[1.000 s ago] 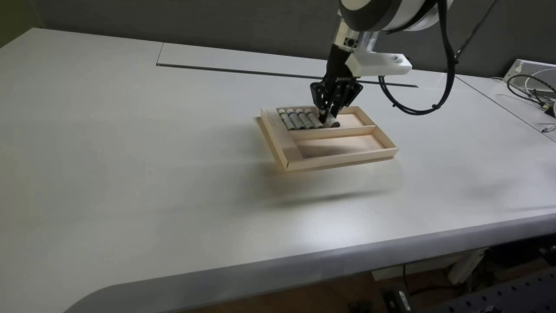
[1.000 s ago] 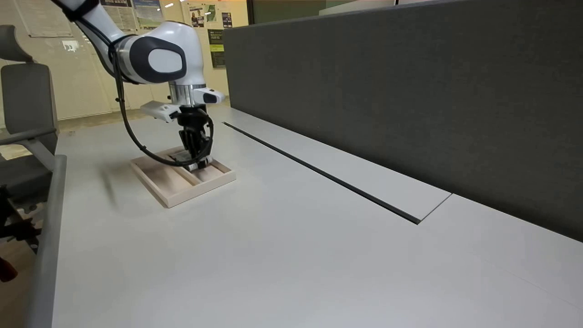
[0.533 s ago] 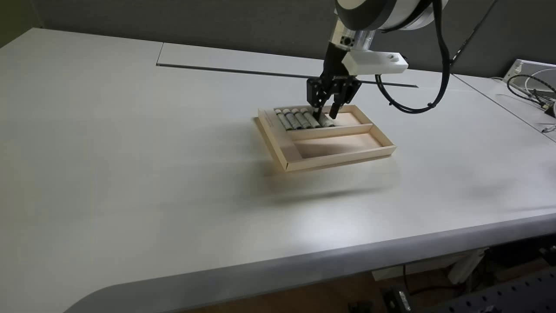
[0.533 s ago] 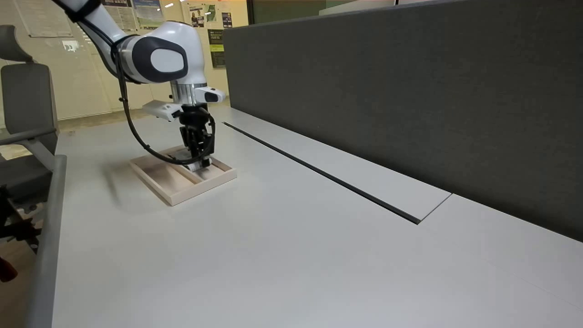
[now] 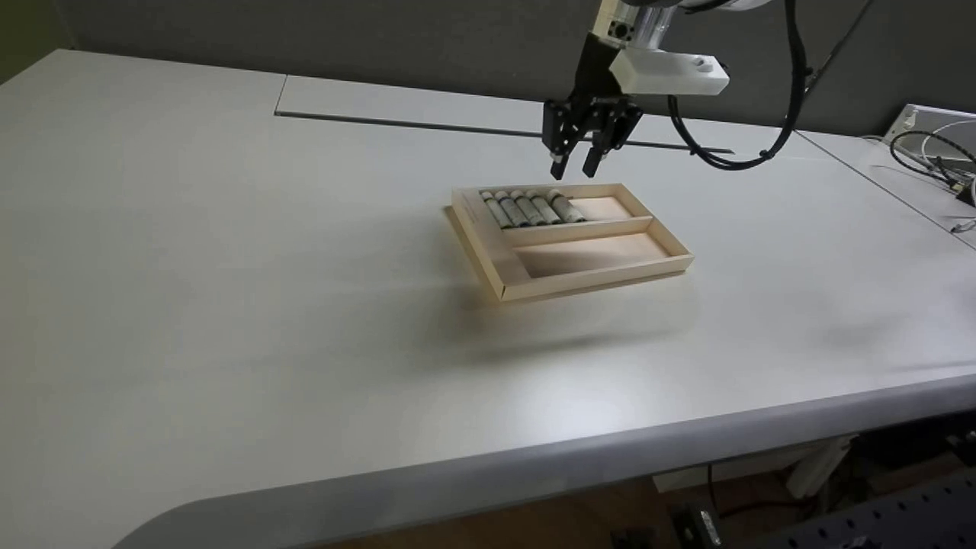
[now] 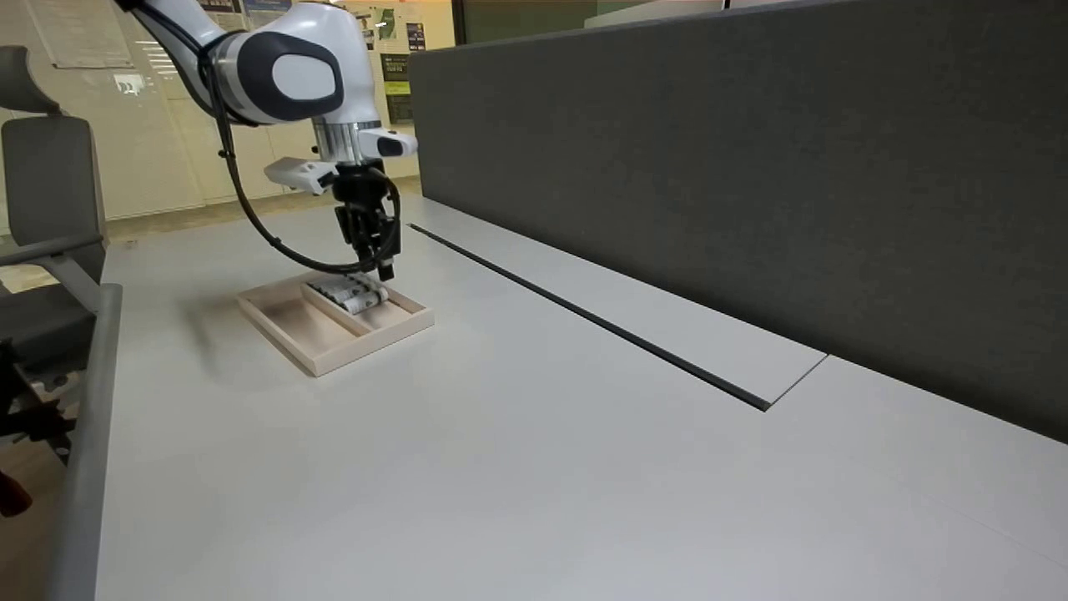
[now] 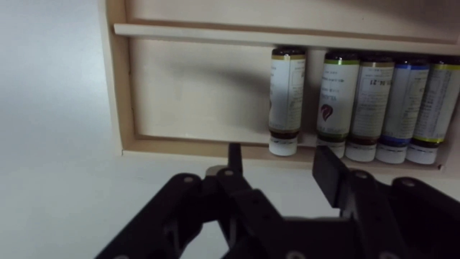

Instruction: Move the bottle from the lower compartment to the upper compartment of the tray

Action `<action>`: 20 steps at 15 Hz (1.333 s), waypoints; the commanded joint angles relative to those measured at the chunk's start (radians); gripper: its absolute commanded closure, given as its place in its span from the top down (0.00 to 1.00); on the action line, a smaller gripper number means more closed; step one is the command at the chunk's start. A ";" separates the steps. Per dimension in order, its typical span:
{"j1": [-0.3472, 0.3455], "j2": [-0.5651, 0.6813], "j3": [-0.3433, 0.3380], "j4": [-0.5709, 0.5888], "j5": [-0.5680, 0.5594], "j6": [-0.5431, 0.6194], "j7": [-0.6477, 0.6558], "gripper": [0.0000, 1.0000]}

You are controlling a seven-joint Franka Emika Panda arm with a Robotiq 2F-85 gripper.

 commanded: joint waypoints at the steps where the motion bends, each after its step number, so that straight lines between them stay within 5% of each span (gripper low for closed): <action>1: -0.006 -0.035 -0.015 -0.040 -0.009 0.001 0.040 0.24; 5: -0.011 -0.001 -0.023 -0.029 -0.011 -0.010 0.045 0.01; 20: -0.007 0.035 0.013 -0.023 0.016 -0.005 0.025 0.00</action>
